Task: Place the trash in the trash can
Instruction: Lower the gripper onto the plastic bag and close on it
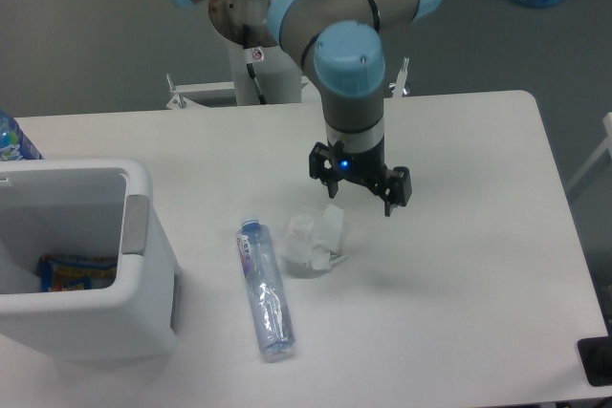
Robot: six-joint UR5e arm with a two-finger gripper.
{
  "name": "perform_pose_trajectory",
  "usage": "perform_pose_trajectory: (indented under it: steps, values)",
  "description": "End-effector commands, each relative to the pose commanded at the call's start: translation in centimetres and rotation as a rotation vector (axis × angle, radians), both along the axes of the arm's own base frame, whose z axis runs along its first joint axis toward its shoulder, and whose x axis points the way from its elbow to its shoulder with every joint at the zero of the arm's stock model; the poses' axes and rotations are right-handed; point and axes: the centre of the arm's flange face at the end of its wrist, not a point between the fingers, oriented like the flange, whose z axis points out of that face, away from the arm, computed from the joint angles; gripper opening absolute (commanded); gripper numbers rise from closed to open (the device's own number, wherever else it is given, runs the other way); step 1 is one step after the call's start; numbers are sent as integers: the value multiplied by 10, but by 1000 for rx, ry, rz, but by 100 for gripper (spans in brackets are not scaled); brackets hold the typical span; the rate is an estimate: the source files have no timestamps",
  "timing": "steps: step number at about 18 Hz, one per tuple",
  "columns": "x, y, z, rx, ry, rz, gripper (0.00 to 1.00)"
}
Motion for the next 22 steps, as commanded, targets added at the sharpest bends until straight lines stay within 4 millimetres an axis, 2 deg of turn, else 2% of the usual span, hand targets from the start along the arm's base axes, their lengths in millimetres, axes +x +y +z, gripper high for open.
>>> perform_pose_trajectory:
  steps: [2,6,8,19,21,22]
  values:
    - [1,1,0,5,-6,1,100]
    - [8,-4,-17,-18,-34,1,100]
    - [12,0,-26,-32,-43,-8,100]
    - [25,7,-40,-49,-66,-17,100]
    - [24,7,-43,-52,-70,-11,94]
    - [25,8,-44,-54,-71,-9,87]
